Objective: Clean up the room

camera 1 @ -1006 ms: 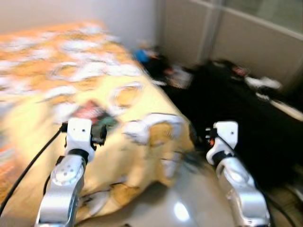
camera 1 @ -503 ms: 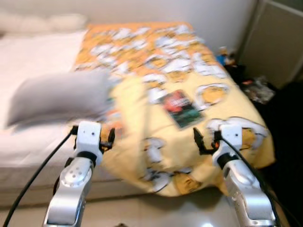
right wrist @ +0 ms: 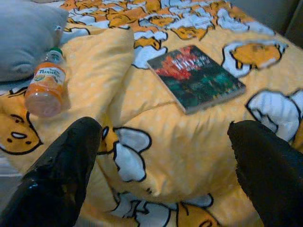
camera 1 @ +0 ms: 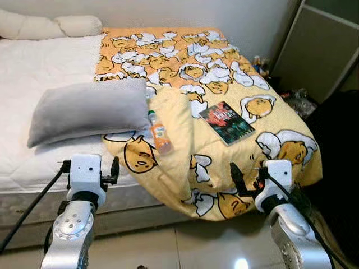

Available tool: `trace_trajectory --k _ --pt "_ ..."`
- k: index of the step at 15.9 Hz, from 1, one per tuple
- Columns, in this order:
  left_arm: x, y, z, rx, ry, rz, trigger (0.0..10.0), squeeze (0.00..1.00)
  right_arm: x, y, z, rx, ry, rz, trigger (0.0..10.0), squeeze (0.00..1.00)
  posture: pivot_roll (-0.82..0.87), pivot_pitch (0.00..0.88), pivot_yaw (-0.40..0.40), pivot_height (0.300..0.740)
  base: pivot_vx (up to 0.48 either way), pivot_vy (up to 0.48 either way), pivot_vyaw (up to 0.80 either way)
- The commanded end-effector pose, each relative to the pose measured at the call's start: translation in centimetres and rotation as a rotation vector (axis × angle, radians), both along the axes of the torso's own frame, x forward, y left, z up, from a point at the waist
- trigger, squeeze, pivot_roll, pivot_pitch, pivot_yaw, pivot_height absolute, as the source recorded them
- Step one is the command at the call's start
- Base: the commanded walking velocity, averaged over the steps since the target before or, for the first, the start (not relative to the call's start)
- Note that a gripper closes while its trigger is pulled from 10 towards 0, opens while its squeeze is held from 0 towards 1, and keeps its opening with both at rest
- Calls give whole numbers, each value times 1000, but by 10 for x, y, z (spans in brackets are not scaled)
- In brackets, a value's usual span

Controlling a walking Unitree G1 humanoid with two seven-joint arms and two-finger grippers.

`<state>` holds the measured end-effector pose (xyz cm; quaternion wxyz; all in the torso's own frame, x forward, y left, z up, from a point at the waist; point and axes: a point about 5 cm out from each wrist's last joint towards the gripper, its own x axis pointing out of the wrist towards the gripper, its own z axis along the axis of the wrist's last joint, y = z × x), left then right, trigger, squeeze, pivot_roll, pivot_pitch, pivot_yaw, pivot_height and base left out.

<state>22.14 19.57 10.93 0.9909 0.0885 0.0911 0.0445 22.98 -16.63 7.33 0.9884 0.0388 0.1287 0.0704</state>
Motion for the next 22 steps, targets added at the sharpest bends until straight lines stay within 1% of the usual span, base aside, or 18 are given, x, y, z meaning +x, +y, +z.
trace_trajectory --k 1,2,3,4,5,6,7,8,9,12,13,14,16,18,19,22 --pt "-3 -5 2 -10 -8 -19 10000 0 1 -3 4 -6 -3 -20 10000 0 -51 0 9 740 0 0 0" --pt "-4 -6 1 -13 2 -34 10000 0 3 -5 5 -20 -7 -34 10000 0 -48 0 13 740 0 0 0" --pt "-3 -4 0 -16 6 -24 10000 0 4 -4 6 6 -4 -21 10000 0 -47 0 13 740 0 0 0" --pt "-3 -2 0 -28 14 -23 10000 0 4 1 10 20 -23 38 10000 0 -40 0 10 740 0 0 0" --pt "-2 0 1 -32 14 -19 10000 161 5 3 12 -2 -30 65 10000 0 -36 0 8 740 0 0 0" --pt "0 3 2 -40 13 -5 10000 125 6 7 12 -73 -35 122 10000 0 -30 0 10 740 0 0 800" --pt "1 4 2 -42 13 -2 10000 114 7 10 12 -88 -38 144 10000 0 -29 0 11 740 0 0 800" --pt "3 3 1 -51 14 -8 10000 82 8 13 12 -89 -42 167 10000 0 -28 0 17 740 0 0 800" --pt "4 0 1 -53 15 -17 10000 82 10 16 13 -84 -44 177 10000 0 -30 0 20 740 0 0 800" --pt "6 -3 1 -61 20 -28 10000 90 13 14 13 -86 -37 157 10000 0 -31 0 17 740 0 0 800" --pt "6 -4 1 -63 20 -29 10000 82 14 13 13 -91 -38 146 10000 0 -30 0 15 740 0 0 0" --pt "7 -4 1 -63 19 -30 10000 90 16 11 13 -71 -19 121 10000 0 -31 0 15 740 0 0 0" --pt "9 -5 1 -65 18 -31 10000 90 18 10 11 -40 5 111 10000 0 -29 0 13 740 0 0 0" --pt "12 -5 2 -69 18 -33 10000 90 22 9 15 -65 -11 93 10000 0 -29 0 11 740 0 0 0" --pt "13 -5 2 -73 18 -32 10000 90 24 8 17 -61 -16 77 10000 0 -26 0 7 740 270 0 0" --pt "15 -5 2 -97 25 -28 10000 86 26 9 19 -82 -22 77 10000 0 -24 0 6 740 289 0 0"
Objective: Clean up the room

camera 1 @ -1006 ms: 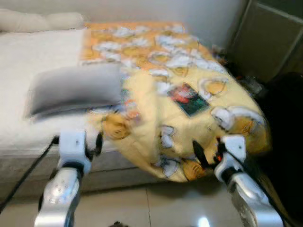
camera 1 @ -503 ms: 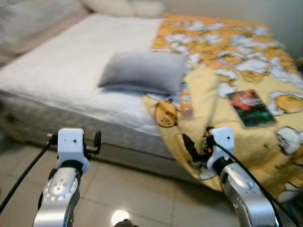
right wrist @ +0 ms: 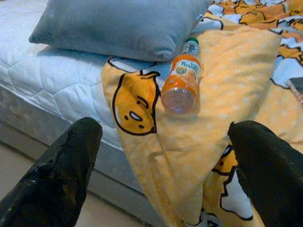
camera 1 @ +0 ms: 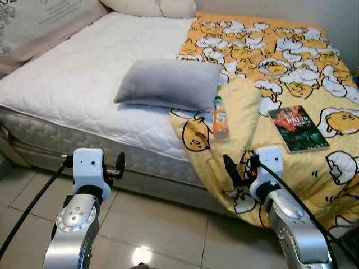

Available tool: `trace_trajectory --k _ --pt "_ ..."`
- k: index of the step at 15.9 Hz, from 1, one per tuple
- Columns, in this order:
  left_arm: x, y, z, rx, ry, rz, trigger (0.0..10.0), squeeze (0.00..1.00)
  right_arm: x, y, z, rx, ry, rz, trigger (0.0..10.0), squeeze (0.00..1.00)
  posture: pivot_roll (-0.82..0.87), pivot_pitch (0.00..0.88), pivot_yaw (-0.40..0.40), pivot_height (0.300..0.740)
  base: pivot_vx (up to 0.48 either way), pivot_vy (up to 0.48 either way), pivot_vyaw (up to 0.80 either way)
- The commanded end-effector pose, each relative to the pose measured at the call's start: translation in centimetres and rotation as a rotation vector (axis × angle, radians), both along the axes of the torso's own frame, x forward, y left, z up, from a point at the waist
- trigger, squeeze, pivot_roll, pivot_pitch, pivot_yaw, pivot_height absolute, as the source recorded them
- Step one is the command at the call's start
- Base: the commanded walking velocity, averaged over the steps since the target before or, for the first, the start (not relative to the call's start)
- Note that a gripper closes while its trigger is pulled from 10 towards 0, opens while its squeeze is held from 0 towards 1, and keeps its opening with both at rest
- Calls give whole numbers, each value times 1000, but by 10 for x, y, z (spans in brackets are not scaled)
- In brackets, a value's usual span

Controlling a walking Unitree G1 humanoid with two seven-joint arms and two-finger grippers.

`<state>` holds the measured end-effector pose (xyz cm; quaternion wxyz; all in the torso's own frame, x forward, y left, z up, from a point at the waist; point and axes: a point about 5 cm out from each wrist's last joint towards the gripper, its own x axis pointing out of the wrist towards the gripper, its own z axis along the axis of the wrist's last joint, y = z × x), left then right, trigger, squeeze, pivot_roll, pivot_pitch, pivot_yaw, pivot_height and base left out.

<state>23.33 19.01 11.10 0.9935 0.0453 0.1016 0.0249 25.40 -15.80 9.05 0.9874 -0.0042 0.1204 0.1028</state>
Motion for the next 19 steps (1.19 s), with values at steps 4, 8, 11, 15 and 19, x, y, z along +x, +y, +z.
trace_trajectory --k 4,8,11,15,19 --pt "6 1 2 18 9 -17 10000 51 5 1 1 -13 13 -27 10000 0 -27 0 11 740 329 0 0" --pt "7 2 2 33 10 -16 10000 55 7 3 1 -34 16 -15 10000 0 -31 0 17 740 335 0 0" --pt "9 3 2 40 9 -23 10000 55 9 6 1 -47 16 -8 10000 0 -29 0 19 740 335 0 0" --pt "12 3 4 42 8 -35 10000 59 12 9 1 -46 11 -16 10000 0 -27 0 29 740 336 0 328" --pt "14 4 5 46 7 -37 10000 55 14 9 1 -39 14 -24 10000 0 -21 0 27 740 347 0 0"
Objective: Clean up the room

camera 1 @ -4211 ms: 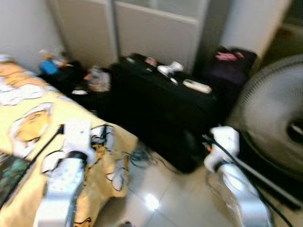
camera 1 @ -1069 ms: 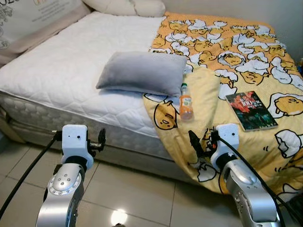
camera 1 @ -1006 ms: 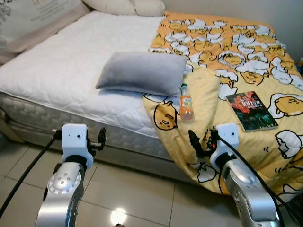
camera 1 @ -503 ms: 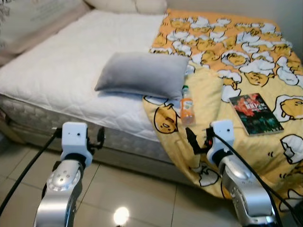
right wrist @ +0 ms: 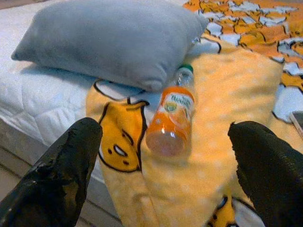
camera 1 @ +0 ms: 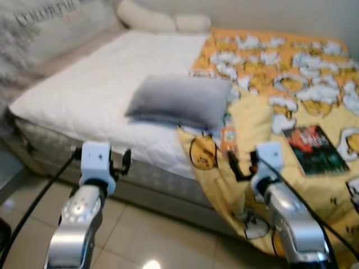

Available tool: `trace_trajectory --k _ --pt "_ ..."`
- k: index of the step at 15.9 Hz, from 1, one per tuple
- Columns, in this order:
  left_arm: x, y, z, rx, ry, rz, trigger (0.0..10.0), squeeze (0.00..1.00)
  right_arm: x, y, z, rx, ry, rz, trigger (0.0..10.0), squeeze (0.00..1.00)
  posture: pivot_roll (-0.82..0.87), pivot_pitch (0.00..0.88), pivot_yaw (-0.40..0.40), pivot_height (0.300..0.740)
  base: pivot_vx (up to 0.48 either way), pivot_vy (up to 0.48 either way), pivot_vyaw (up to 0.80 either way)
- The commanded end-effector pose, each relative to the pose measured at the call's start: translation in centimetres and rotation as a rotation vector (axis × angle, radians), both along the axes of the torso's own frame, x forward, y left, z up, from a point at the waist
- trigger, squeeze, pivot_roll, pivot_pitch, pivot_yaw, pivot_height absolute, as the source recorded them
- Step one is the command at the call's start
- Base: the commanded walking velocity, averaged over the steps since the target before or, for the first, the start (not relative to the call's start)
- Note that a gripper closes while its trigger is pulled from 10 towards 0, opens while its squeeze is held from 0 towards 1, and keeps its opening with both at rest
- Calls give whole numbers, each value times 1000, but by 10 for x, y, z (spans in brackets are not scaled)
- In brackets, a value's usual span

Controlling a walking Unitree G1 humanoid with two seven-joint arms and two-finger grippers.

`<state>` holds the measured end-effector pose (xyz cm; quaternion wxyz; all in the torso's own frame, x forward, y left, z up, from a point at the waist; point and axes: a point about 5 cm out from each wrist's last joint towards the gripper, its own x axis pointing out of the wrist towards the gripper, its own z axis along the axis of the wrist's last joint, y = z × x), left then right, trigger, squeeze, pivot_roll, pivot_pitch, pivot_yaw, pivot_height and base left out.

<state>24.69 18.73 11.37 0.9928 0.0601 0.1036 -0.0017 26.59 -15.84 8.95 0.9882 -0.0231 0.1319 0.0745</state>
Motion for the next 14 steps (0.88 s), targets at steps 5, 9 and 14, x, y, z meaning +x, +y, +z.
trace_trajectory --k 5,9,14 --pt "1 8 3 25 0 18 10000 55 3 12 1 3 -3 33 10000 0 -15 0 28 740 349 0 0" --pt "1 7 2 22 5 11 10000 51 3 15 1 -3 -2 52 10000 0 -14 0 29 740 351 0 0" --pt "2 7 2 25 7 8 10000 51 4 14 0 11 9 46 10000 0 -10 0 30 740 348 0 0"
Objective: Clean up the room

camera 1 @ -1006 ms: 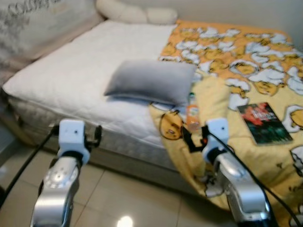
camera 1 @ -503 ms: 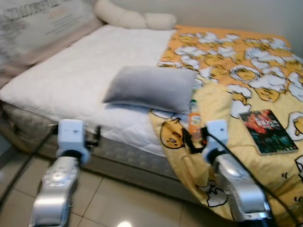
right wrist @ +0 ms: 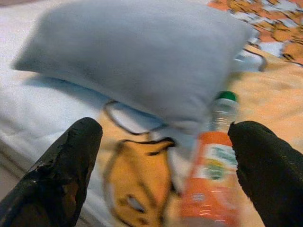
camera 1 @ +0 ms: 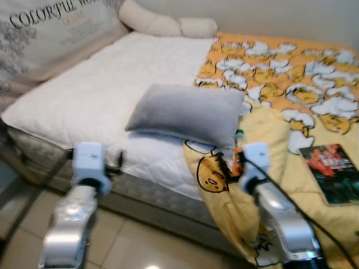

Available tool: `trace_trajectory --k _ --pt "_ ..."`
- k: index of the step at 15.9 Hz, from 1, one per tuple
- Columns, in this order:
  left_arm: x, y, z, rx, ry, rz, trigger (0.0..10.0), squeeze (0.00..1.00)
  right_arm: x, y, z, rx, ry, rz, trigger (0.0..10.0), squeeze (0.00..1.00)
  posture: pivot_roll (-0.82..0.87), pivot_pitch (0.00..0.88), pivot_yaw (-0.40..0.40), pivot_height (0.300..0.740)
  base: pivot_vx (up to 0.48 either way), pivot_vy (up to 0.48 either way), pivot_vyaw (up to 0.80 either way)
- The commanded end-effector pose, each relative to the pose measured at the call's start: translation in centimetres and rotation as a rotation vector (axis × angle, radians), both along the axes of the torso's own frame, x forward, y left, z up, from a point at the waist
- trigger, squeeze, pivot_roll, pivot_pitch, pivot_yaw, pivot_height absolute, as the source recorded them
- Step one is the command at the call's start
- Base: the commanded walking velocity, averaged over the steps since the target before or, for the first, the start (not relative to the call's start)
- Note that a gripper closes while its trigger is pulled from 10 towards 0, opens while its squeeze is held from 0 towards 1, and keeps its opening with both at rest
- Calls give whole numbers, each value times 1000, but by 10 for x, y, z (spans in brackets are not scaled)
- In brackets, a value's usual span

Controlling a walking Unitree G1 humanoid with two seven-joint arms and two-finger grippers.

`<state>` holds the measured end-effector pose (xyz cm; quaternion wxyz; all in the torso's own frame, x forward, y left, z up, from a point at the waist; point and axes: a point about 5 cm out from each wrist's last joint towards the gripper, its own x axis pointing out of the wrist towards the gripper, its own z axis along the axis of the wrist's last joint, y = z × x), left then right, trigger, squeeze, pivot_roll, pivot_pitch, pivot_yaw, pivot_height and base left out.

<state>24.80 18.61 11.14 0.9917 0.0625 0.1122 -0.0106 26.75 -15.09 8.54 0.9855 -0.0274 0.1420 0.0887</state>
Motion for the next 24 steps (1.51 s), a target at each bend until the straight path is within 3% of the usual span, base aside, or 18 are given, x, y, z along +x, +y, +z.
trace_trajectory --k 1,8,11,12,13,14,15,16,17,20,24 --pt "1 8 4 23 -11 22 10000 47 2 7 3 23 3 13 10000 0 -10 0 31 740 349 0 0" --pt "1 5 3 28 -1 5 10000 35 3 2 -1 4 36 0 10000 0 -4 0 29 740 340 0 0" --pt "-2 -1 0 23 34 -60 10000 0 6 -5 -3 -42 112 -34 10000 0 -6 0 29 740 94 0 0" --pt "-2 -3 -1 31 46 -95 10000 0 9 -9 -2 -26 156 -63 10000 451 -15 0 35 740 0 0 0" --pt "-2 -9 0 27 50 -151 10000 0 12 -13 -3 -60 212 -51 10000 1000 -15 0 33 740 0 0 0" --pt "-2 -13 1 22 52 -197 10000 0 15 -18 -4 -78 250 -52 10000 1000 -13 0 30 740 0 0 0" --pt "-3 -16 1 41 61 -252 10000 157 20 -27 -3 -107 279 -77 10000 1000 -13 0 28 740 0 0 0" --pt "-3 -18 1 53 72 -289 10000 706 24 -34 -2 -127 304 -95 10000 1000 -14 0 25 740 0 0 0" --pt "-2 -18 2 59 84 -311 10000 1000 27 -41 1 -144 341 -112 10000 1000 -14 0 21 740 0 0 0" --pt "-4 -21 5 66 110 -387 10000 1000 38 -59 8 -199 405 -132 10000 1000 -4 0 7 740 0 0 0" --pt "-9 -33 9 37 172 -521 10000 1000 44 -82 9 -256 606 -174 10000 1000 -3 0 -6 740 0 0 0"
